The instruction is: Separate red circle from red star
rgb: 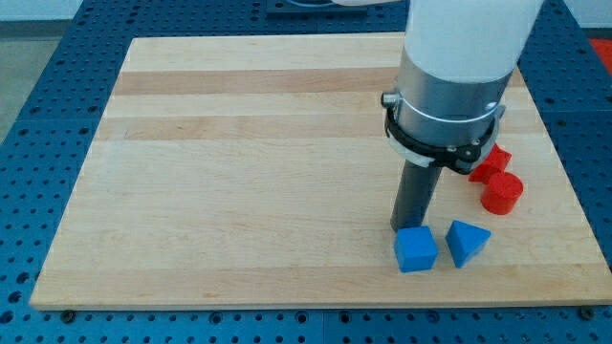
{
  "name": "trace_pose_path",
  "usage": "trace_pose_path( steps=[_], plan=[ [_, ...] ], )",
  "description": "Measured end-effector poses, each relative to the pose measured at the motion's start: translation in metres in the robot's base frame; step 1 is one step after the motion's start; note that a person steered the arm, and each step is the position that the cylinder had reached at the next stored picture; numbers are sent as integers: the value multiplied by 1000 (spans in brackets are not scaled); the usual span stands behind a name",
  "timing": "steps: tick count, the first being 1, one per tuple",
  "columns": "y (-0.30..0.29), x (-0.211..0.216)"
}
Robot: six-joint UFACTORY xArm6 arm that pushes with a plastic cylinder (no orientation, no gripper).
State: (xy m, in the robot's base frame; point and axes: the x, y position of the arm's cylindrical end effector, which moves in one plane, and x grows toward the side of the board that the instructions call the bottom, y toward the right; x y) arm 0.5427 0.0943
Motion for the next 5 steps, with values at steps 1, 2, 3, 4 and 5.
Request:
trace_pose_path(
  steps=[1,2,3,4,5],
  plan=[
    [0,-6],
    [0,-7],
    [-4,-24],
    [-46,-33],
    [-86,-11]
  ],
)
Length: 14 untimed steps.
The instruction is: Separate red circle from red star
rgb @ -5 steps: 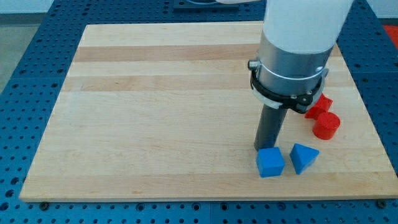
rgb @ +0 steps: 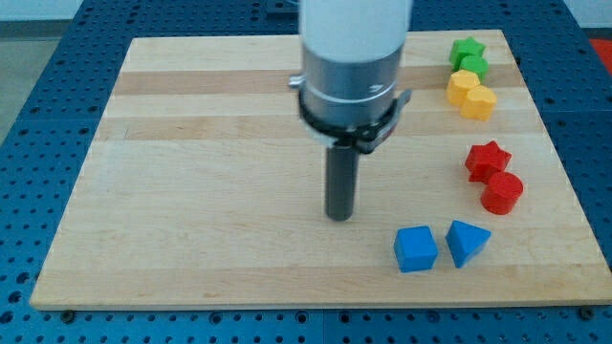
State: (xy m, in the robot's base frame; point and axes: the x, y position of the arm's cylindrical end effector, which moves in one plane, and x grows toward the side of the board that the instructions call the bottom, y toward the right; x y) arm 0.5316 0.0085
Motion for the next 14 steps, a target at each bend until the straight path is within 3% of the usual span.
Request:
trace_pose_path(
  steps=[2,4,6,7,10,11,14],
  plan=[
    [18,63],
    [108,86],
    [221,67],
    [277,20],
    [282,1],
    [292,-24],
    [241,-32]
  ],
)
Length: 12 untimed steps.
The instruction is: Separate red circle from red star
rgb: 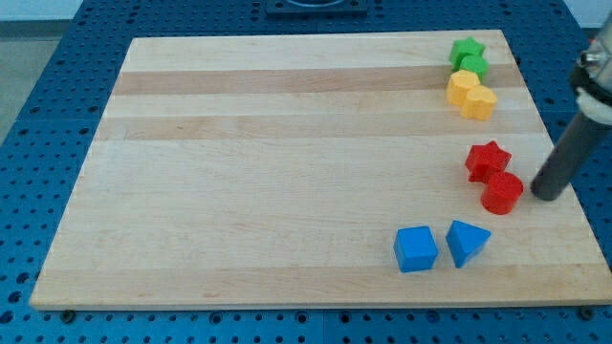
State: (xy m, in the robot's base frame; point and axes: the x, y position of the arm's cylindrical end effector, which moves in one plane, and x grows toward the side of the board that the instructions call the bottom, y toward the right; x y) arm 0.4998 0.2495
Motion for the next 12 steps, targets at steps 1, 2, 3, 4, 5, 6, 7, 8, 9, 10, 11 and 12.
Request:
trace_pose_path(
  steps=[1,2,3,4,5,6,7,8,9,10,11,12],
  plan=[
    [-25,9],
    [-28,19],
    [-31,31],
    [-45,39],
    [-94,32],
    [-136,-1],
    [-146,-7],
    [-139,17],
    [-103,35],
    [-40,35],
    [-26,14],
    [-63,-3]
  ],
)
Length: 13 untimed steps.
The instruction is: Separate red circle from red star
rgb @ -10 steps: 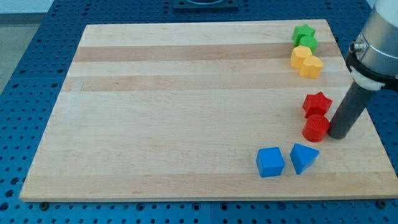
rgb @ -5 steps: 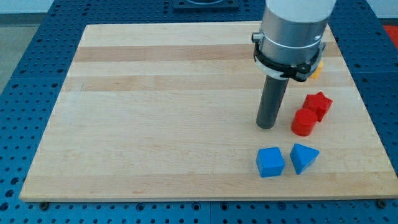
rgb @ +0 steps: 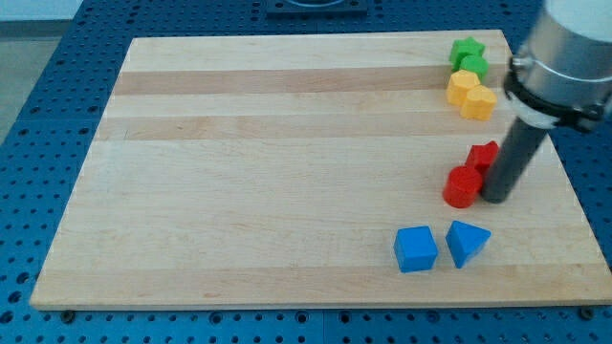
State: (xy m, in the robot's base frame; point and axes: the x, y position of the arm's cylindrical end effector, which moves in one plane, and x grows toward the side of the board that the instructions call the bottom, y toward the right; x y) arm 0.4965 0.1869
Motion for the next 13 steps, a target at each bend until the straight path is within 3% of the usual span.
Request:
trace_pose_path(
  steps=[2,5,7,8,10,13],
  plan=[
    [-106,-17],
    [-93,4],
    [-198,-33],
    [-217,-42],
    [-242,16],
    [-258,-50]
  ],
)
